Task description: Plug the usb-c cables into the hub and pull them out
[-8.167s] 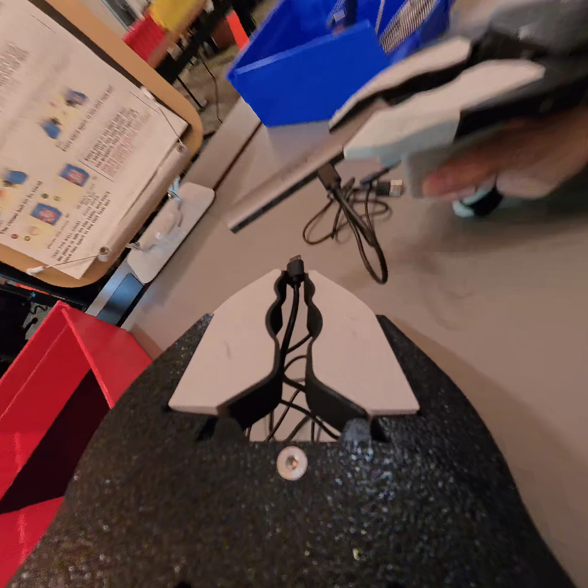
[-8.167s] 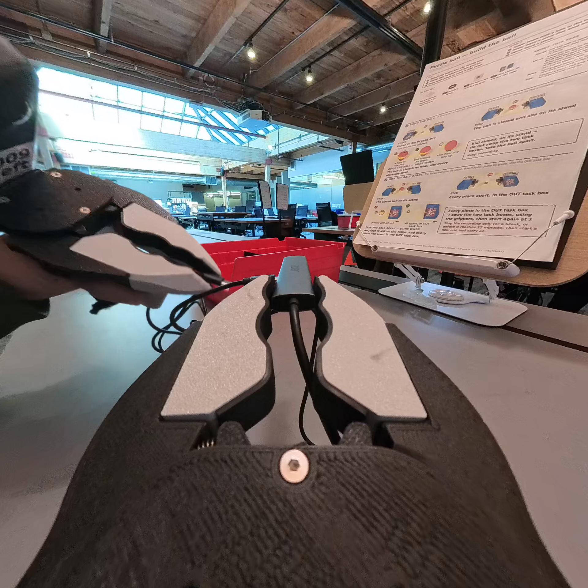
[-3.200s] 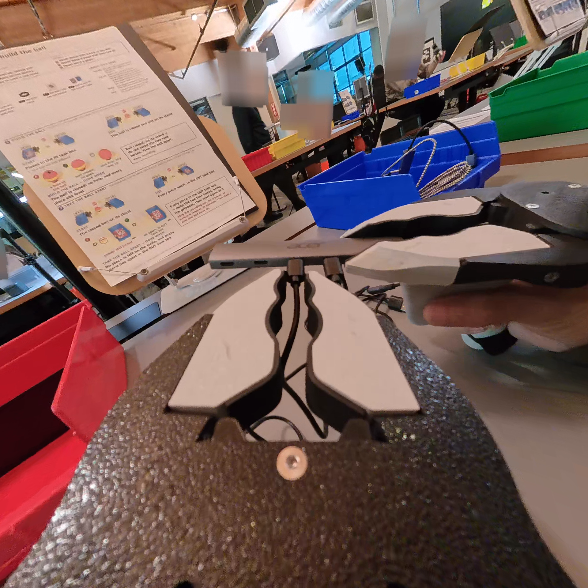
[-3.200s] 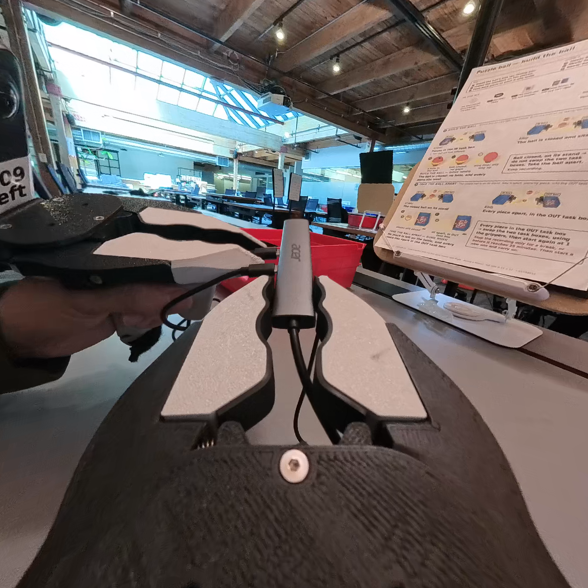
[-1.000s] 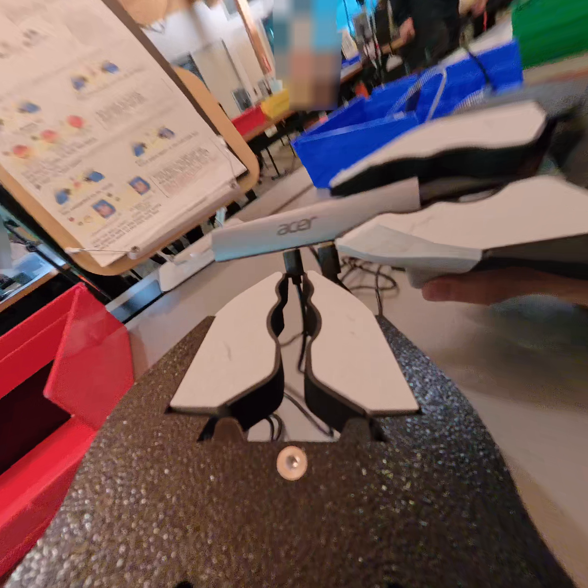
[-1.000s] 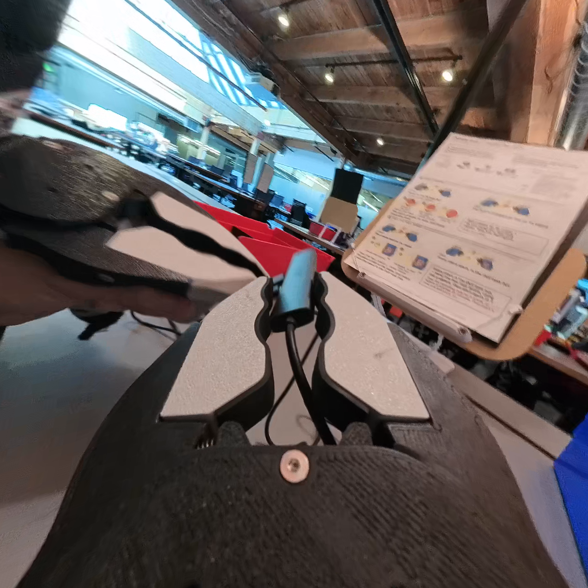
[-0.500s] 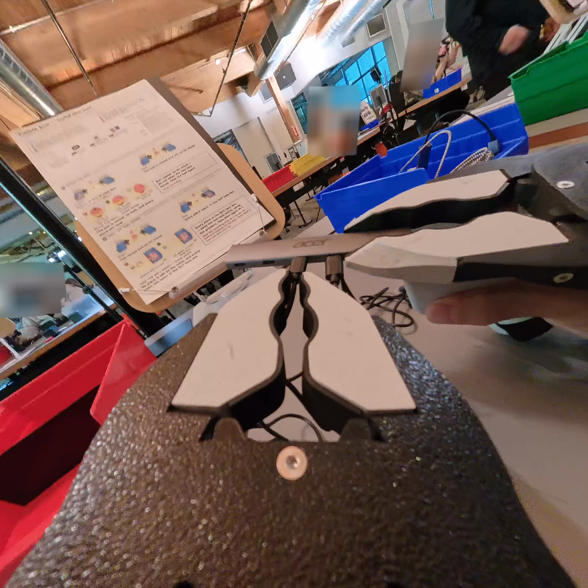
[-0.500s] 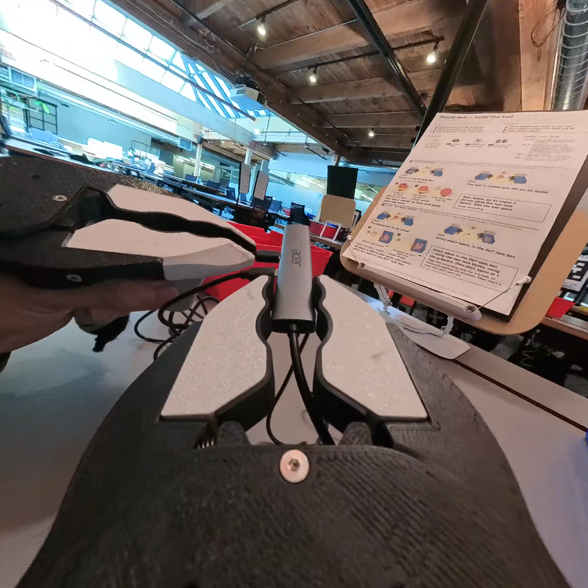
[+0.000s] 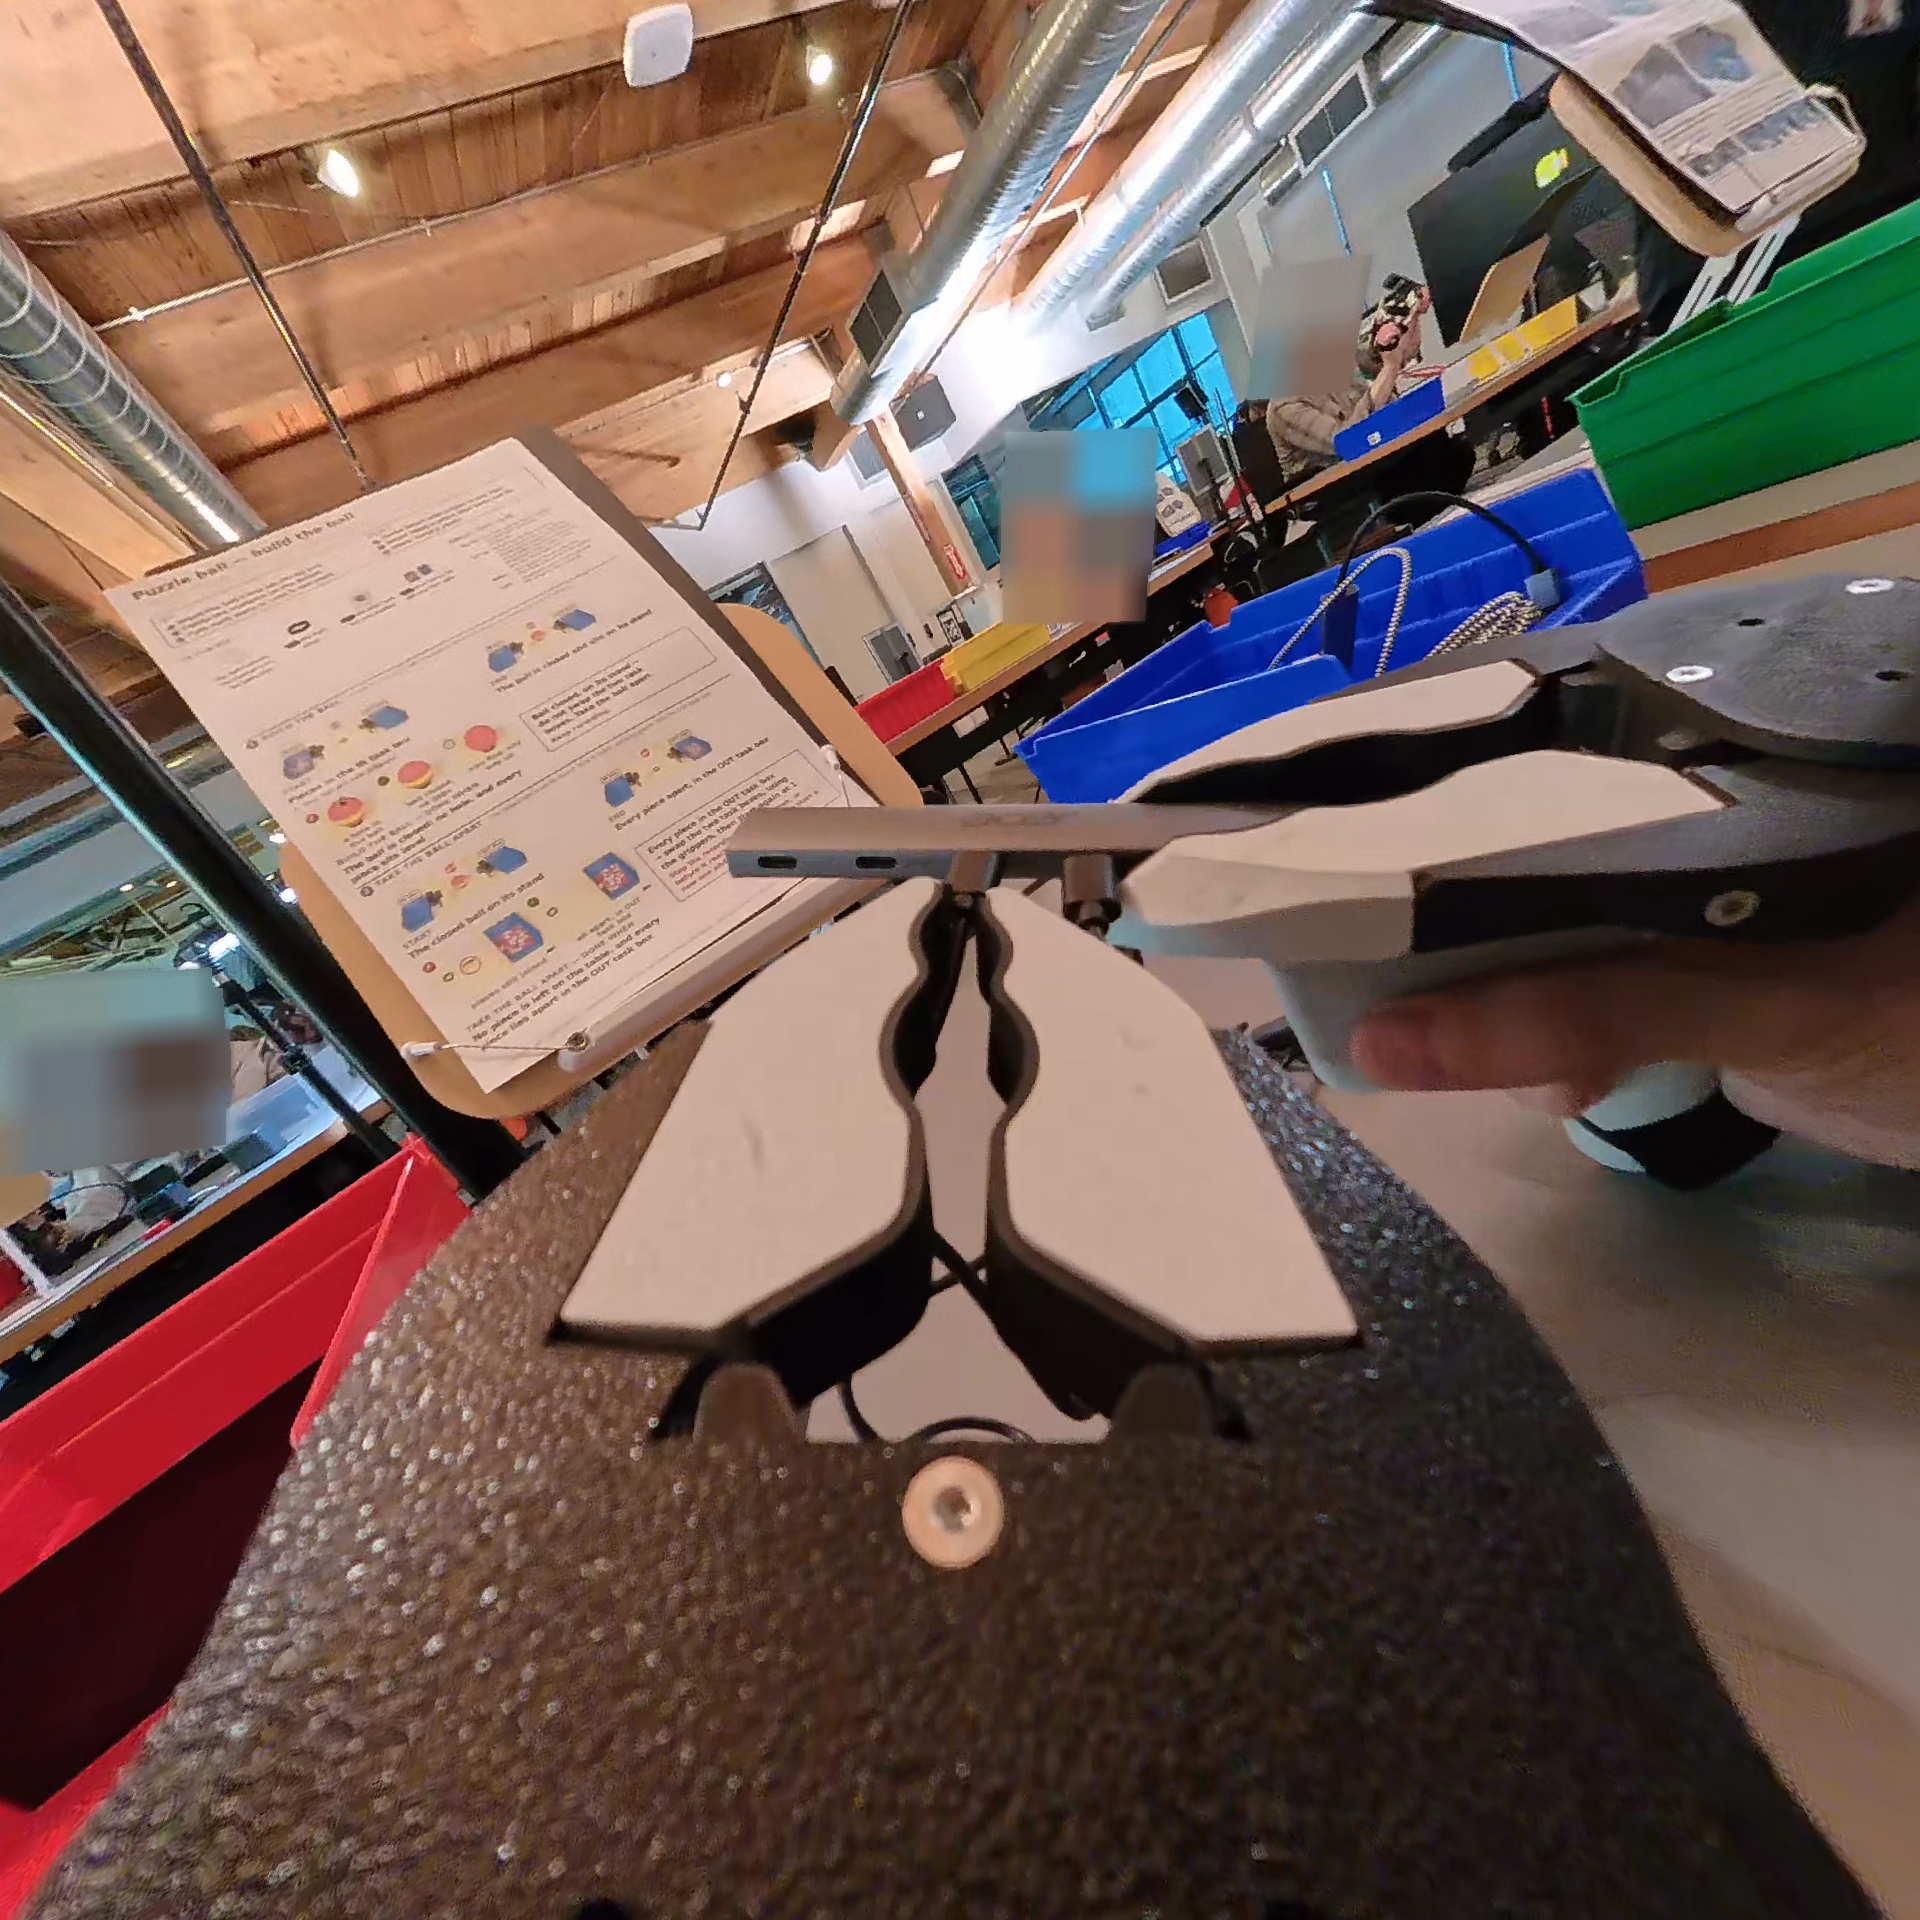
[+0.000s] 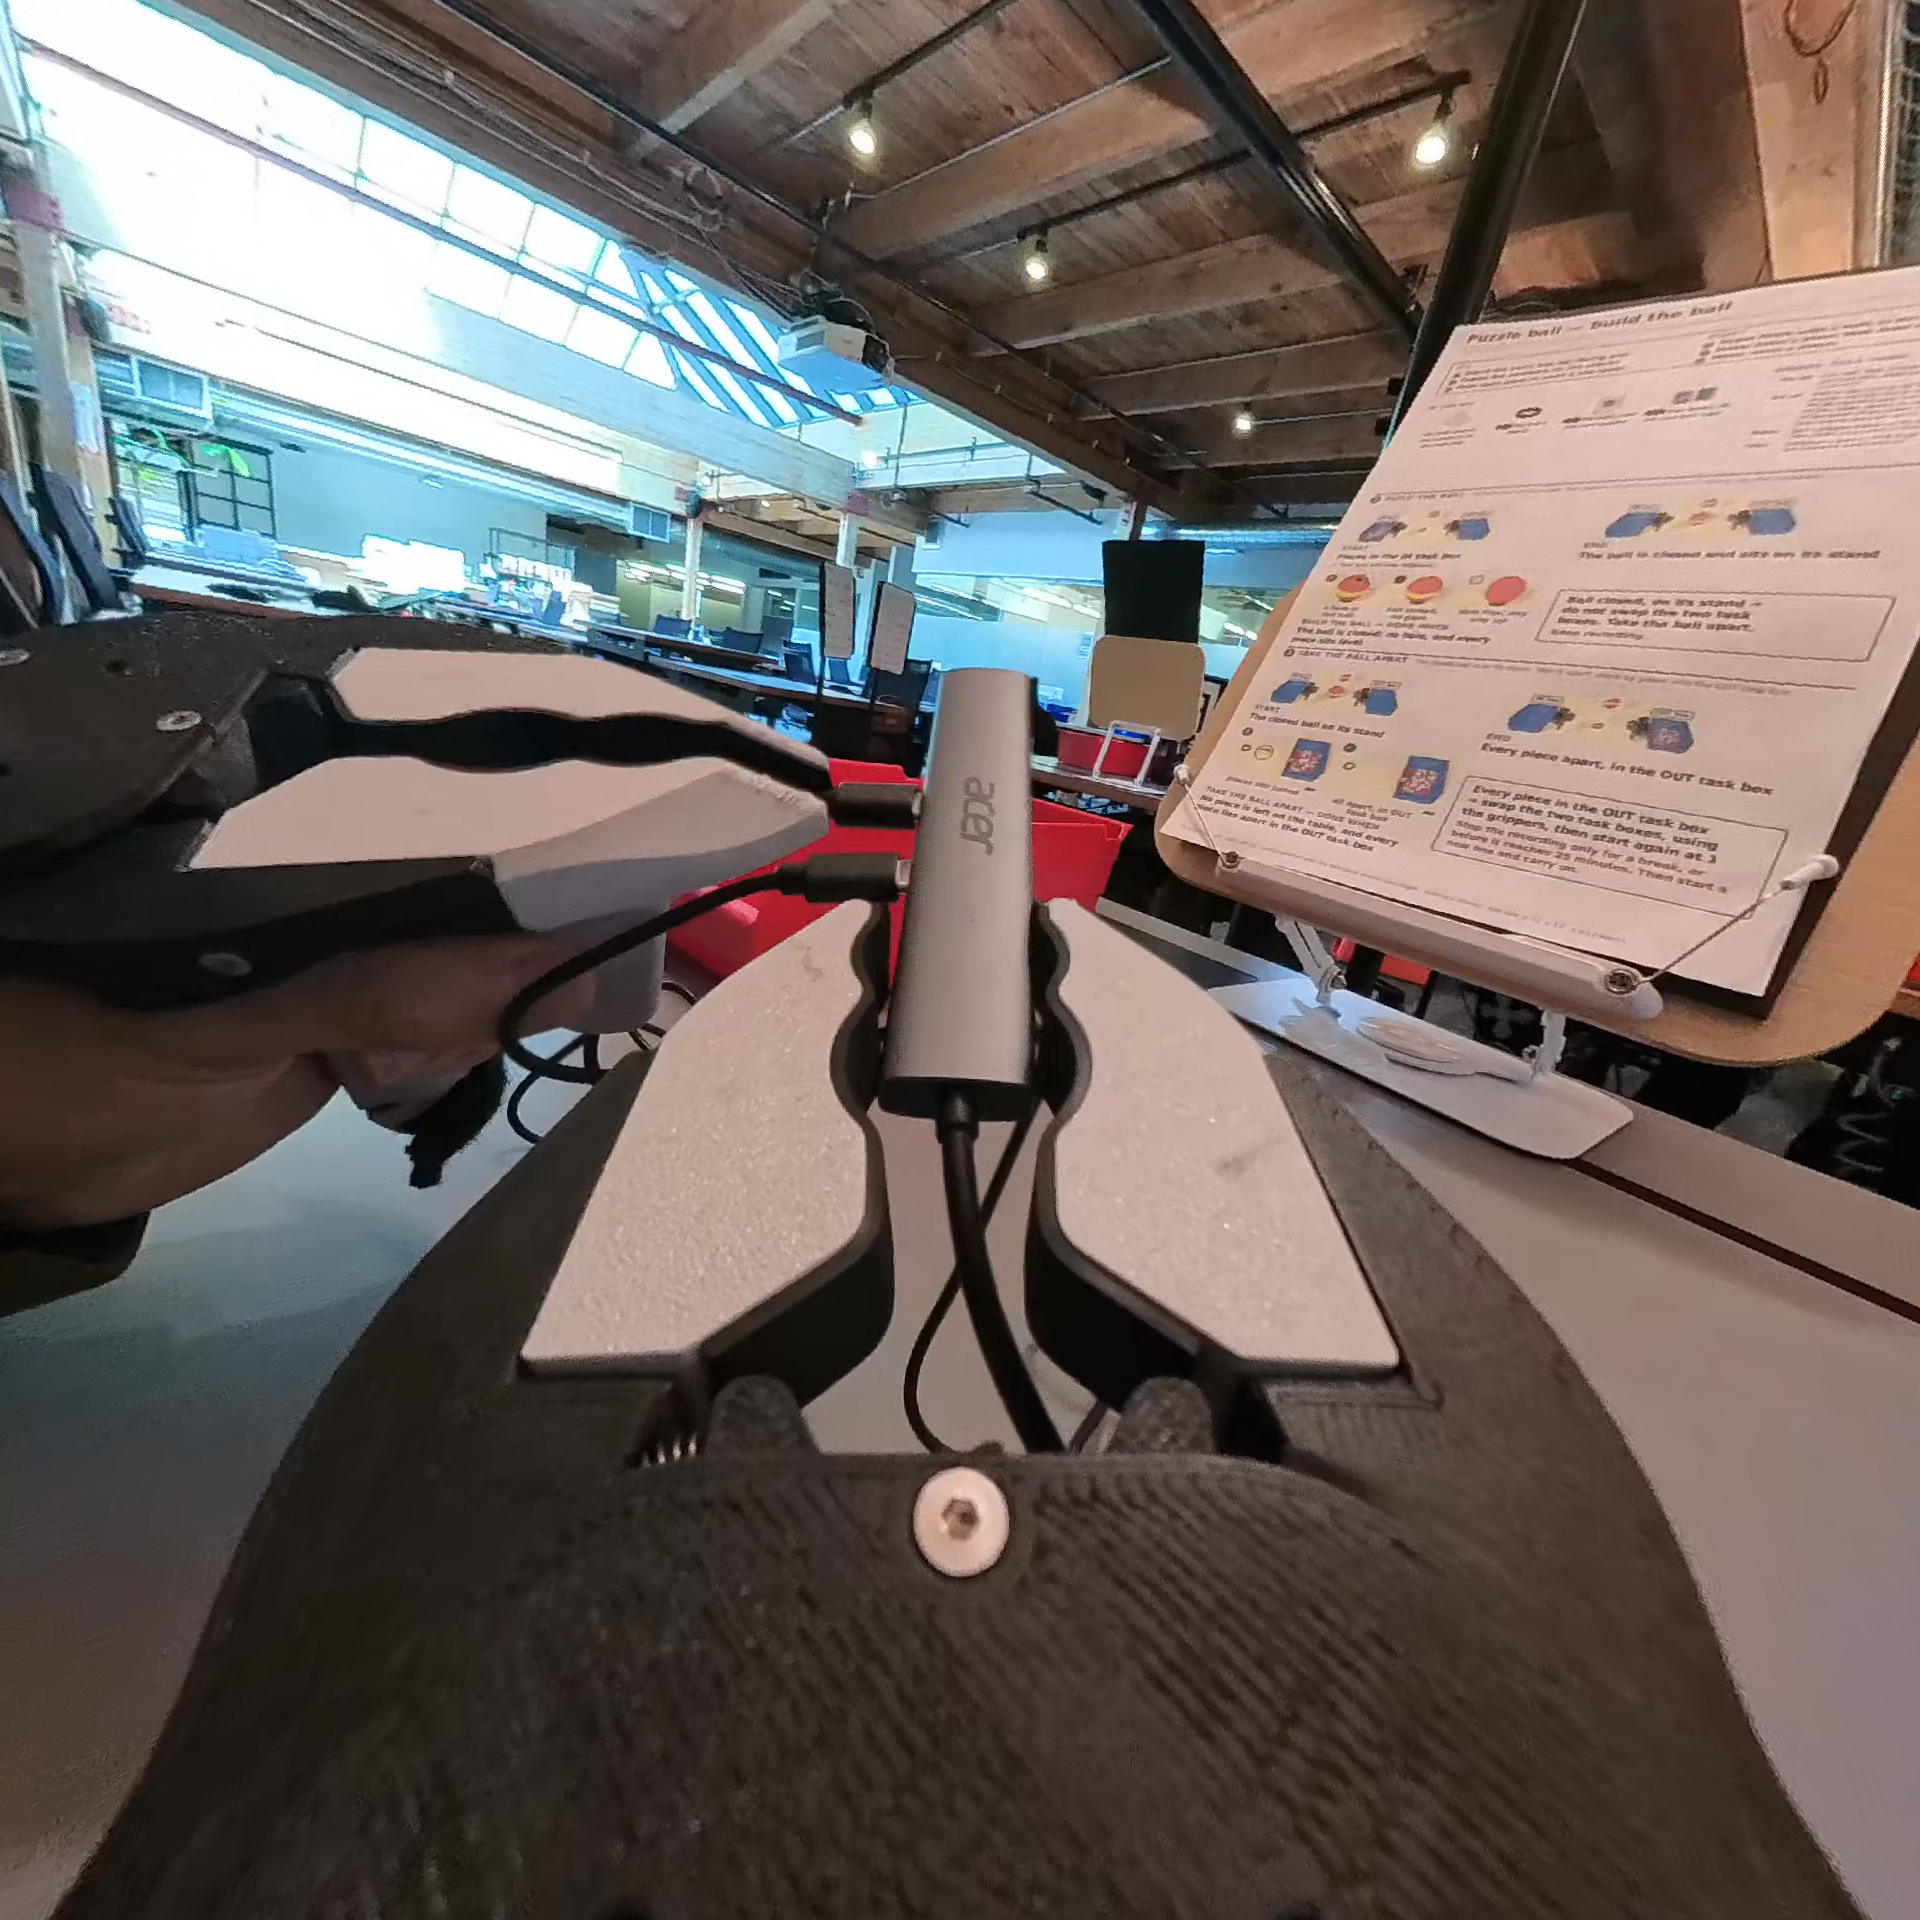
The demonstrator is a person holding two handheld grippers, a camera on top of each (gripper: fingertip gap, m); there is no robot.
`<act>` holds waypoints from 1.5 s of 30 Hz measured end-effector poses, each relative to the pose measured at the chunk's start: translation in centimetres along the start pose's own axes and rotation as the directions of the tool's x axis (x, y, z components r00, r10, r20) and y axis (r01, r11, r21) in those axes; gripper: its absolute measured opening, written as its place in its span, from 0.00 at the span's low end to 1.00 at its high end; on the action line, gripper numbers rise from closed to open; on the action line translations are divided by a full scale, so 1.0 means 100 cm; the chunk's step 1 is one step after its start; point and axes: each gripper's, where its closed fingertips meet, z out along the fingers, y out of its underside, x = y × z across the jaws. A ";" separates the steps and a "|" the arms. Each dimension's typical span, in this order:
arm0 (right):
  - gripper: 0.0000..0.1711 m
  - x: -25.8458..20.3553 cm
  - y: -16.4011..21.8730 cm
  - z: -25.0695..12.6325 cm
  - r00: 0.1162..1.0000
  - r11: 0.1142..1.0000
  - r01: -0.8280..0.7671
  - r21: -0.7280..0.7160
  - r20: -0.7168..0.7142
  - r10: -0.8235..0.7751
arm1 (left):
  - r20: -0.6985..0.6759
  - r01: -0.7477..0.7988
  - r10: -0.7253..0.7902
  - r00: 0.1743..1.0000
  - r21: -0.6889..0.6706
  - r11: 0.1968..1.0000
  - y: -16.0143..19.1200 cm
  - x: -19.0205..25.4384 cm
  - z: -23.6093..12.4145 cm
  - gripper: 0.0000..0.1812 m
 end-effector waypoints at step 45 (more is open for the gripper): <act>0.14 0.025 0.003 -0.006 0.982 0.996 0.070 -0.049 -0.170 -0.077 | -0.103 0.177 -0.206 0.973 -0.235 0.956 0.010 0.021 0.012 0.05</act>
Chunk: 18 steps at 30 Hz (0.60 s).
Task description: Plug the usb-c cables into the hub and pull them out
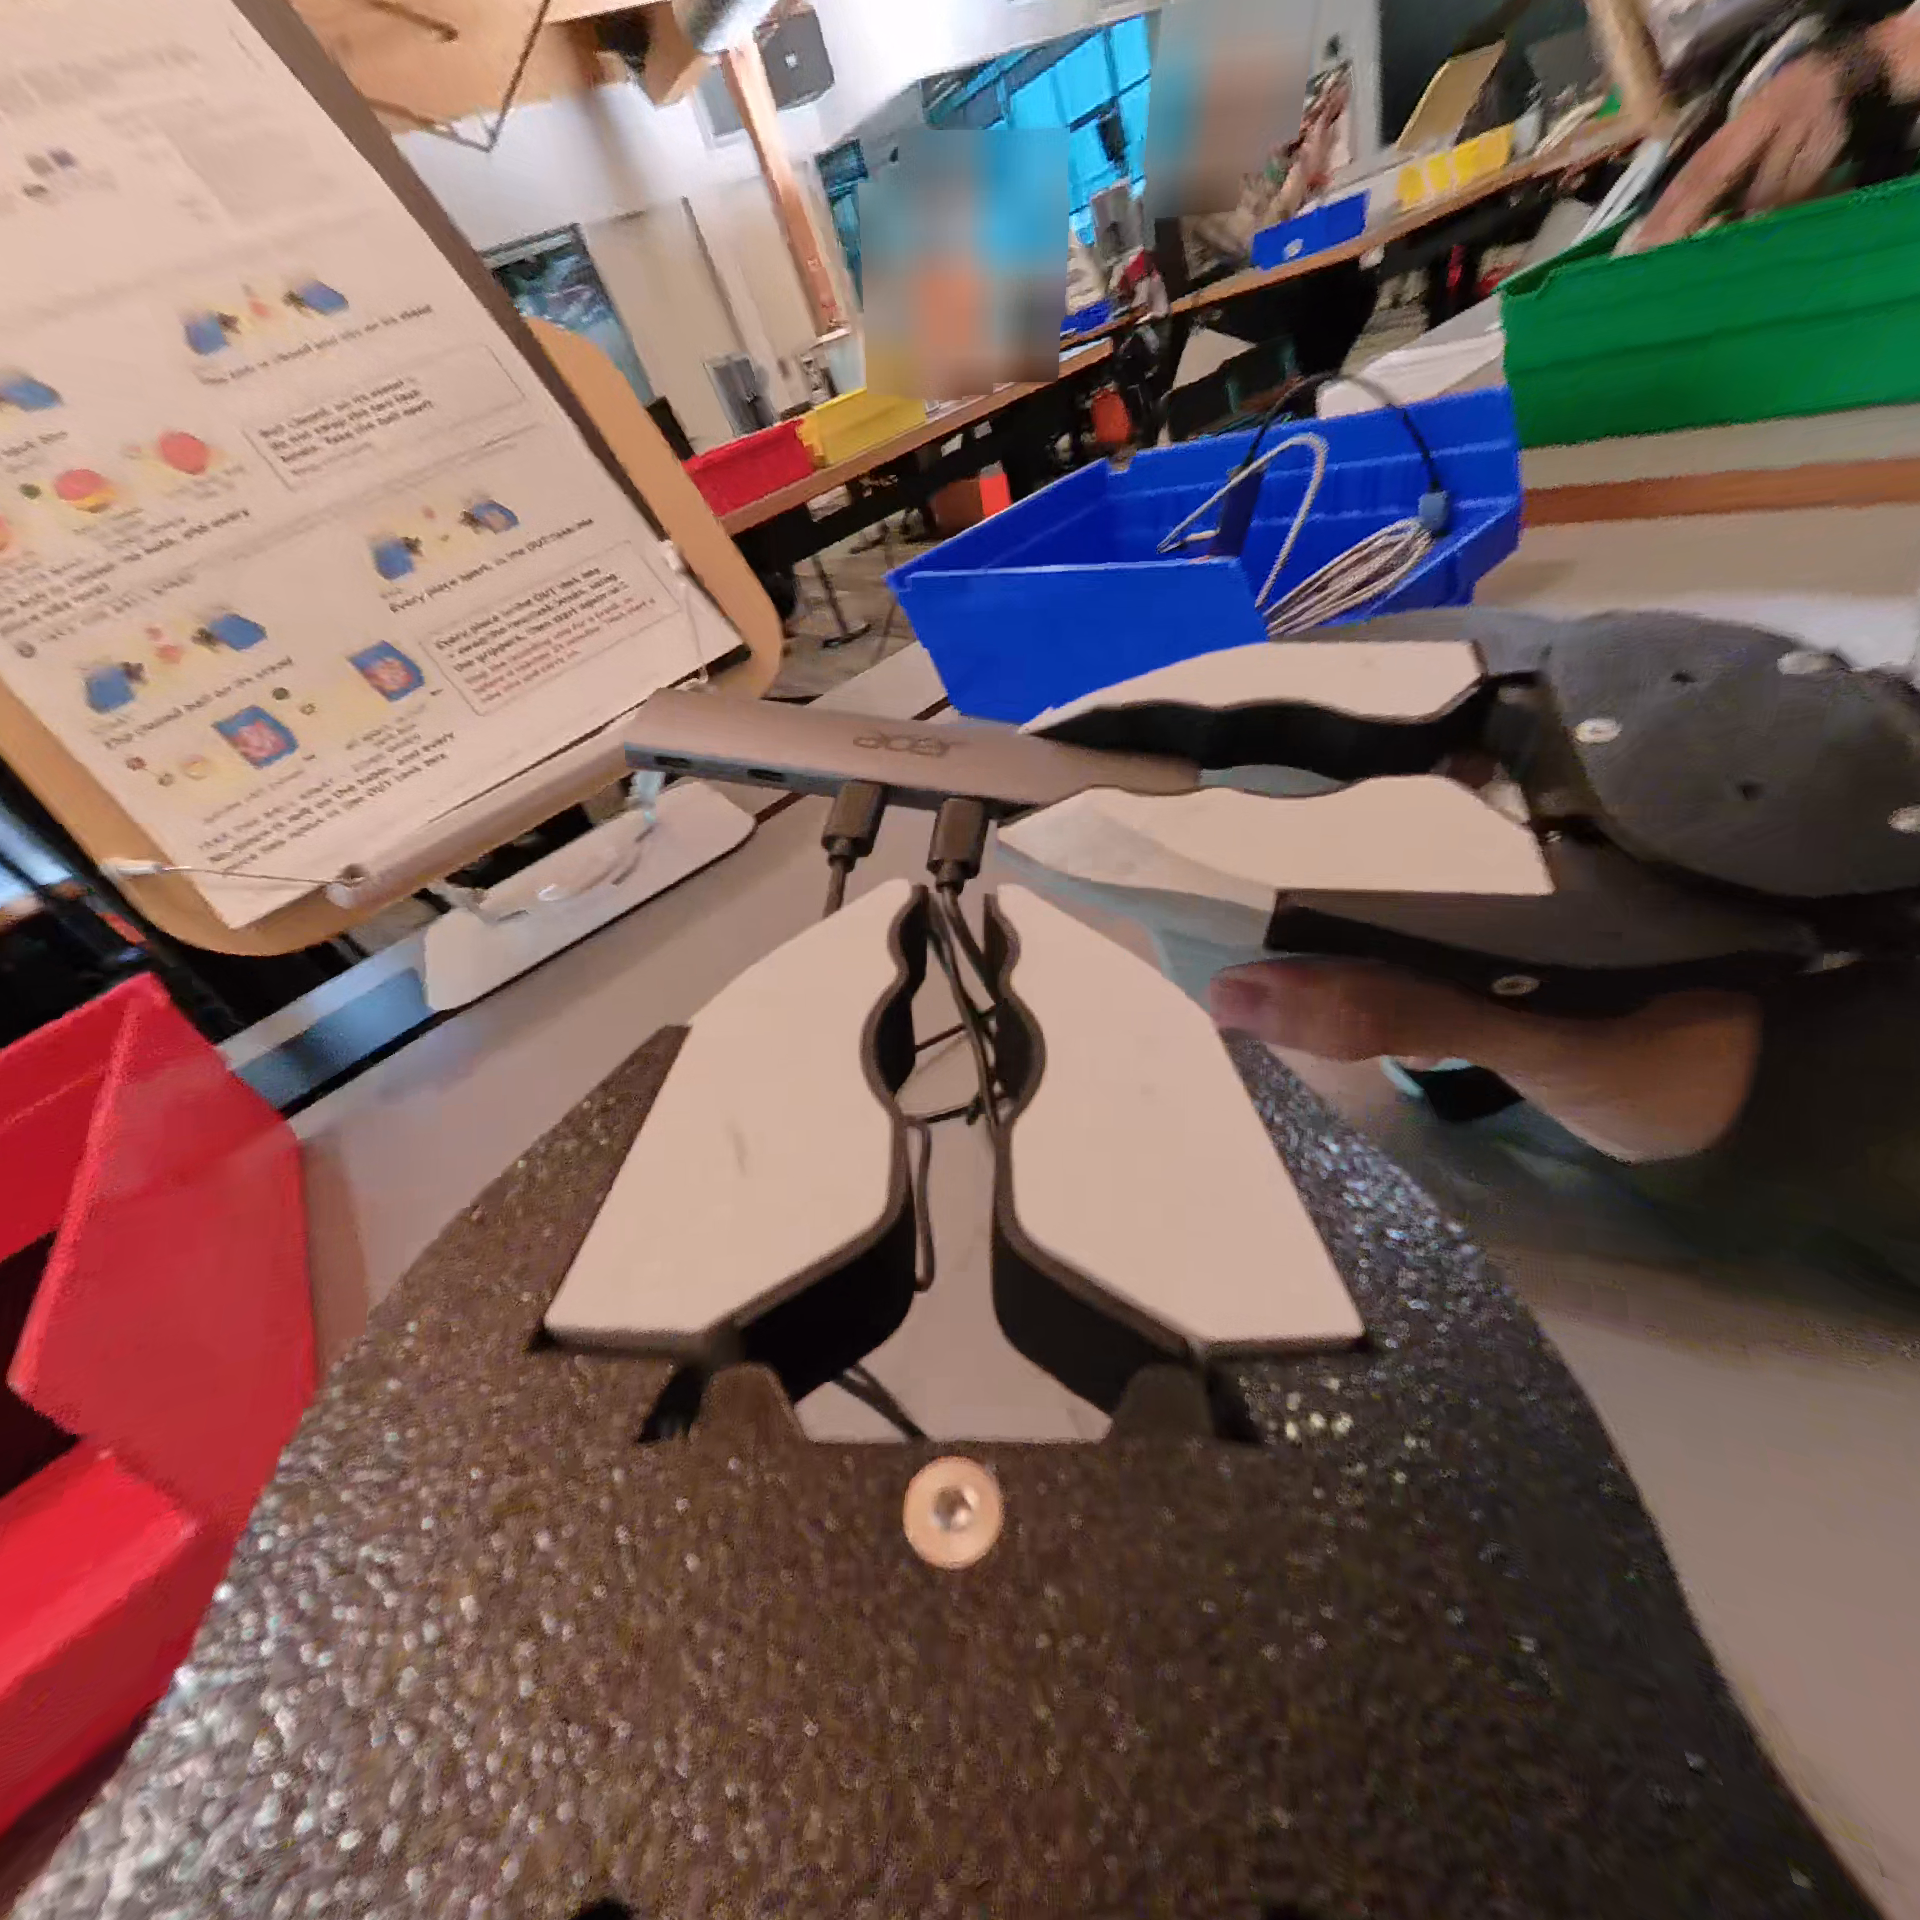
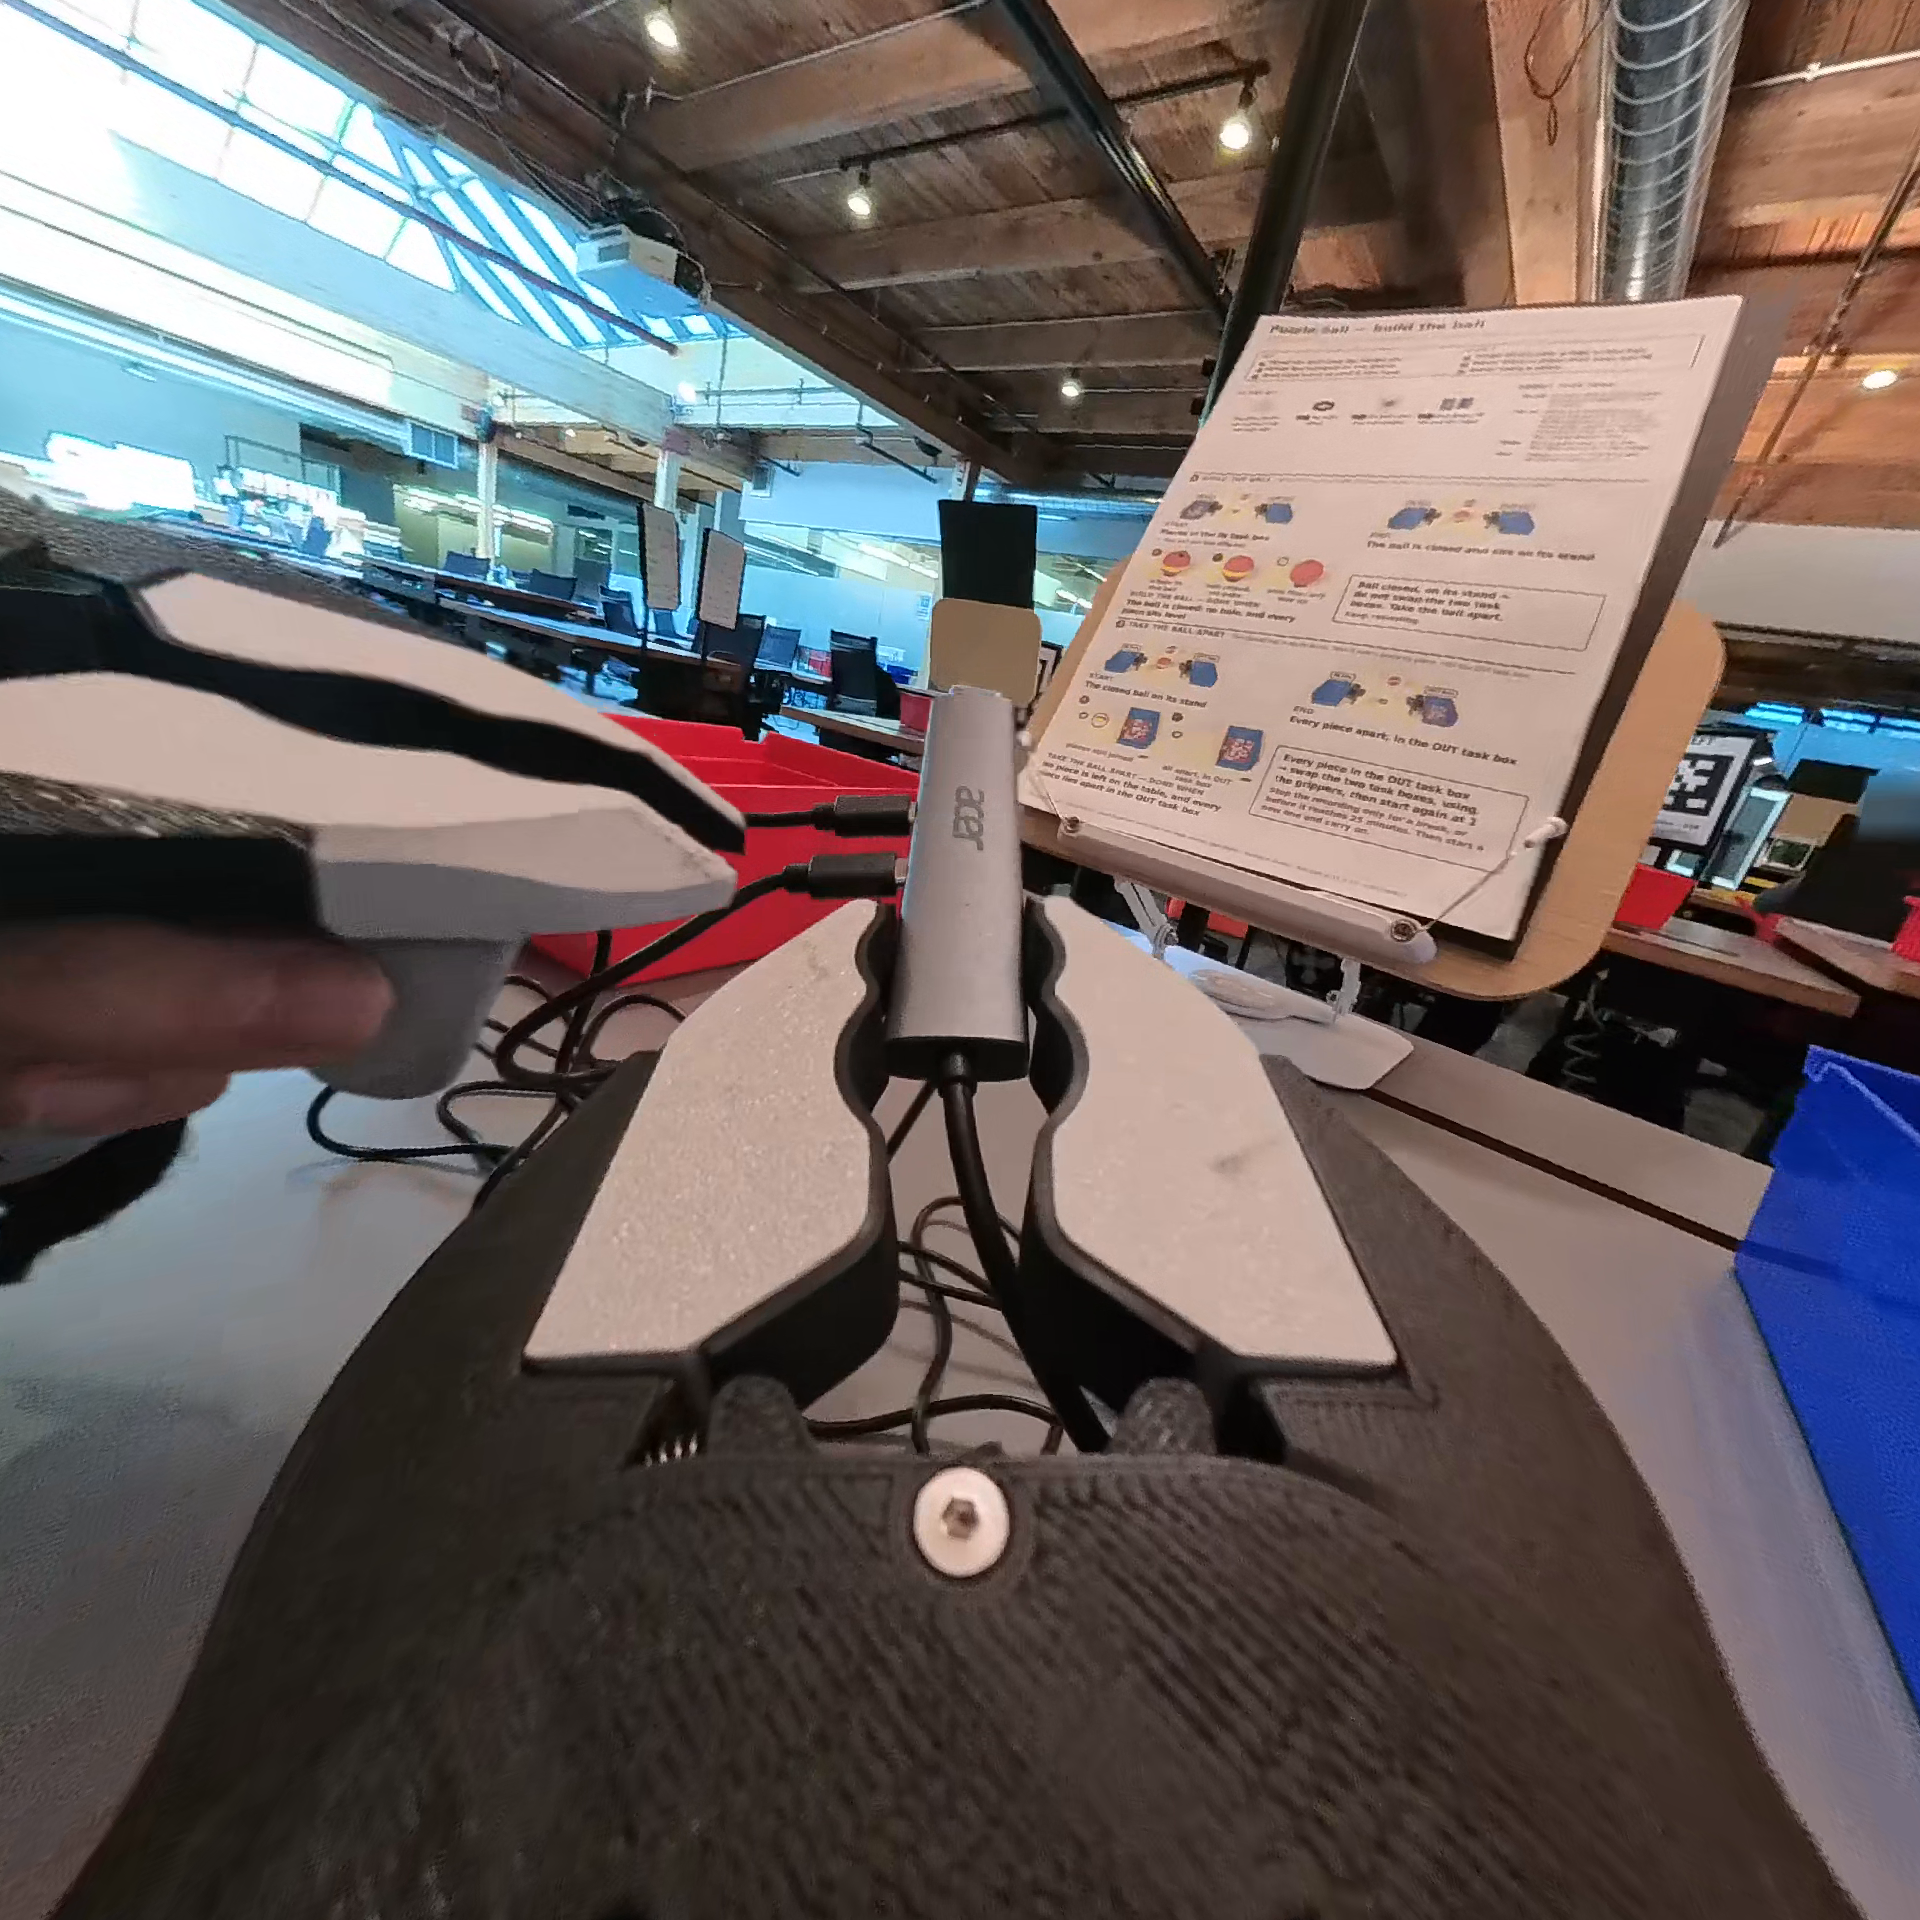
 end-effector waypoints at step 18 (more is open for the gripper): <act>0.14 -0.024 0.003 0.005 0.982 0.994 -0.100 -0.039 0.158 0.105 | 0.136 -0.257 0.254 0.958 0.003 0.966 0.007 -0.009 -0.005 0.05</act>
